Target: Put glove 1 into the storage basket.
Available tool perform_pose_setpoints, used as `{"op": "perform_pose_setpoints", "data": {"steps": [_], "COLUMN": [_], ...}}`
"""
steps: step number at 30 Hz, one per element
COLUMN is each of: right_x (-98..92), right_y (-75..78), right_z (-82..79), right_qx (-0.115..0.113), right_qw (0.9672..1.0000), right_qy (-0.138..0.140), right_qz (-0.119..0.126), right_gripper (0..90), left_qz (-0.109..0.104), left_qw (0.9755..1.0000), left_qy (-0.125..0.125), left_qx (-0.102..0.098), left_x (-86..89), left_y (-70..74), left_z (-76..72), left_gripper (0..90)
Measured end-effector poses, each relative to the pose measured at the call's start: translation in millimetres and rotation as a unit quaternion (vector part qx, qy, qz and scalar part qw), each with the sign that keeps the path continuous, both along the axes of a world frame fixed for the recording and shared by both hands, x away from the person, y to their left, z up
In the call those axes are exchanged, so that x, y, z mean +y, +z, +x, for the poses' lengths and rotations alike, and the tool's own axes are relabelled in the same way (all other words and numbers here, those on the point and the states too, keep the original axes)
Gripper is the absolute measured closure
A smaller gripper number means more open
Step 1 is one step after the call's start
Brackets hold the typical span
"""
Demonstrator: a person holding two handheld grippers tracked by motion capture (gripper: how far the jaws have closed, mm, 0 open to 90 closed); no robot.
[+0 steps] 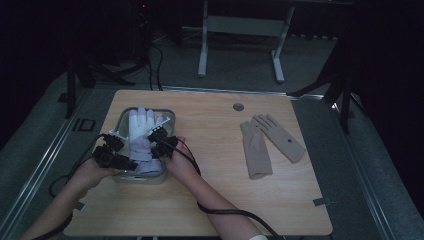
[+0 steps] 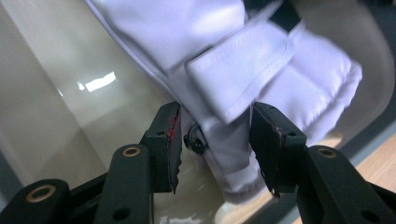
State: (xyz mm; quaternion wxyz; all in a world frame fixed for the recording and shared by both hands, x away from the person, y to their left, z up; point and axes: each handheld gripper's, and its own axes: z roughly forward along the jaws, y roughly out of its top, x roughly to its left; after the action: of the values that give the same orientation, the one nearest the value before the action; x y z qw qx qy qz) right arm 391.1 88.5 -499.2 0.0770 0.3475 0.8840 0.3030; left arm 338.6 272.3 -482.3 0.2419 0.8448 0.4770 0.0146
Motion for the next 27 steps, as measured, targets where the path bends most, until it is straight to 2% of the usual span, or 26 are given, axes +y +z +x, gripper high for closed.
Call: {"op": "perform_pose_setpoints", "data": {"steps": [7, 10, 11, 14, 15, 17, 19, 21, 22, 27], "right_x": [-2.1, -1.3, -2.6, -7.6, -9.3, -12.9, -16.4, -20.1, -22.1, -36.8], "right_y": [2.4, 8.1, 10.0, 17.6, 20.4, 25.8, 31.0, 35.3, 37.0, 46.4], "right_z": [3.6, 2.3, 3.1, 4.0, 4.0, 3.4, 2.1, 2.3, 2.1, 1.4], "right_qx": [0.002, -0.022, -0.027, -0.048, -0.053, -0.060, -0.066, -0.061, -0.063, -0.070], "right_qw": [1.0000, 0.9996, 0.9995, 0.9983, 0.9979, 0.9968, 0.9954, 0.9950, 0.9947, 0.9939], "right_qy": [0.008, 0.014, 0.016, 0.026, 0.028, 0.041, 0.056, 0.063, 0.069, 0.067], "right_qz": [0.003, -0.004, 0.000, 0.022, 0.025, 0.033, 0.043, 0.048, 0.043, 0.053], "right_gripper": [64.1, 52.7, 46.0, 35.9, 31.2, 25.9, 16.3, 14.5, 13.9, 14.2], "left_qz": [-0.002, -0.004, -0.002, 0.006, 0.001, -0.009, -0.021, -0.027, -0.033, -0.058], "left_qw": [1.0000, 0.9998, 0.9997, 0.9991, 0.9988, 0.9973, 0.9955, 0.9937, 0.9927, 0.9891], "left_qy": [0.002, 0.007, 0.007, 0.014, 0.017, 0.029, 0.036, 0.038, 0.038, 0.032], "left_qx": [-0.009, -0.017, -0.022, -0.040, -0.047, -0.066, -0.086, -0.102, -0.110, -0.131], "left_x": [-0.1, -0.3, -0.5, -2.5, -2.5, -2.7, -4.7, -8.2, -10.3, -23.3], "left_y": [-4.0, -2.3, -1.3, 3.3, 6.0, 12.8, 19.5, 25.5, 28.0, 36.6], "left_z": [-1.1, -3.8, -5.1, -9.3, -10.4, -12.5, -15.0, -17.7, -19.0, -25.2], "left_gripper": [53.7, 53.6, 53.5, 53.3, 53.2, 51.7, 49.2, 48.0, 47.0, 46.1]}}
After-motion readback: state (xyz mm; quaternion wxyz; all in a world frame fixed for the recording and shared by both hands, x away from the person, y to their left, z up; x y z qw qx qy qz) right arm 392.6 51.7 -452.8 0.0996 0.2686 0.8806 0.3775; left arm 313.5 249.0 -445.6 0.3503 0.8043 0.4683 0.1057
